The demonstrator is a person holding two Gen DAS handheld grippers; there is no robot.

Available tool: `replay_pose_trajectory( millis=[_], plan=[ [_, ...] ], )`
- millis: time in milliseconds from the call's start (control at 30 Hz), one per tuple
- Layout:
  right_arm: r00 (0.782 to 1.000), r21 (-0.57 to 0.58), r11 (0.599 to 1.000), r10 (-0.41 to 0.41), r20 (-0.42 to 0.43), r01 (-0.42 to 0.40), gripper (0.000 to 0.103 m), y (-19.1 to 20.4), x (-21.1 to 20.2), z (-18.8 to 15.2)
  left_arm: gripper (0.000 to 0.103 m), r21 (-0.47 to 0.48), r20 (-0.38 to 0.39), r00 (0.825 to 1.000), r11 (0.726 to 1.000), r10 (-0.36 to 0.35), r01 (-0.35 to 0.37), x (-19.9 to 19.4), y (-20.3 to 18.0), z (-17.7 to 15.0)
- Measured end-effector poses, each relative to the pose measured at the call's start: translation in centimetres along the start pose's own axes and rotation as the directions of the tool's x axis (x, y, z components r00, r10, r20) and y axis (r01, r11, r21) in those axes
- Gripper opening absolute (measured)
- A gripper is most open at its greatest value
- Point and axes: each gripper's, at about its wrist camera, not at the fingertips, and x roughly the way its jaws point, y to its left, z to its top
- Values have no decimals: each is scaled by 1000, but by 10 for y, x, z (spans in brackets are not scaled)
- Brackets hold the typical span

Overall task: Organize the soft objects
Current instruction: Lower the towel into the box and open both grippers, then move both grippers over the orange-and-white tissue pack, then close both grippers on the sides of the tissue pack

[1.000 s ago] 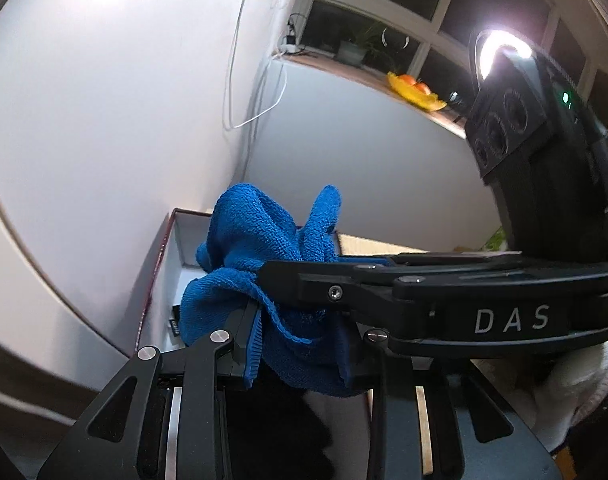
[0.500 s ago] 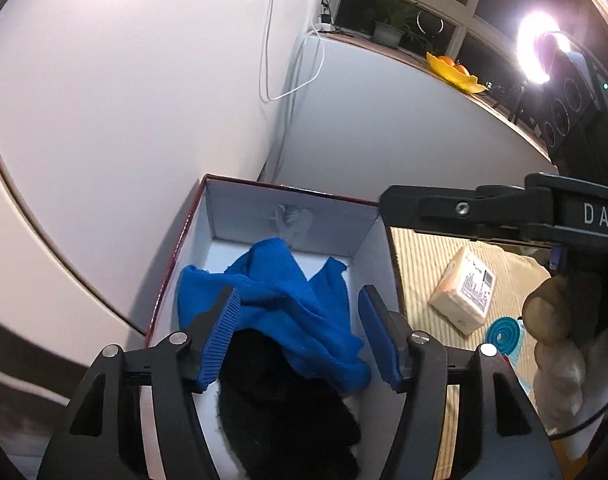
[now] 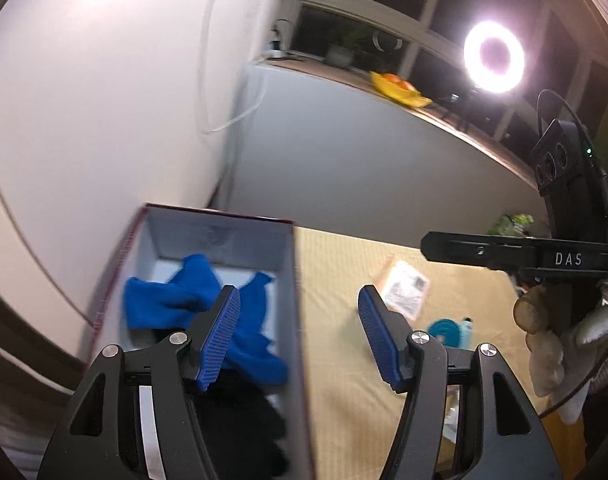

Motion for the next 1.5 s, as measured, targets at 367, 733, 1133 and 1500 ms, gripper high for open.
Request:
replay_pose_trajectory(
  millis=[367, 733, 1133, 1500],
  plan=[
    [992, 88, 992, -96, 80, 89, 65, -89, -70, -39, 61, -6, -44, 989, 990, -142, 142, 33, -73, -21],
    [994, 124, 986, -111, 4, 109, 65, -170, -60, -43, 61, -125, -159, 967, 976, -199, 180, 108, -106, -40],
    [992, 121, 989, -68, -103, 80, 65, -206, 4, -37, 61, -176, -215, 961, 975, -176, 139, 160, -115, -48],
    [983, 99, 993, -52, -174, 70, 65, -207, 56, -32, 61, -209, -248, 956, 972, -154, 103, 188, -108, -48]
  ],
)
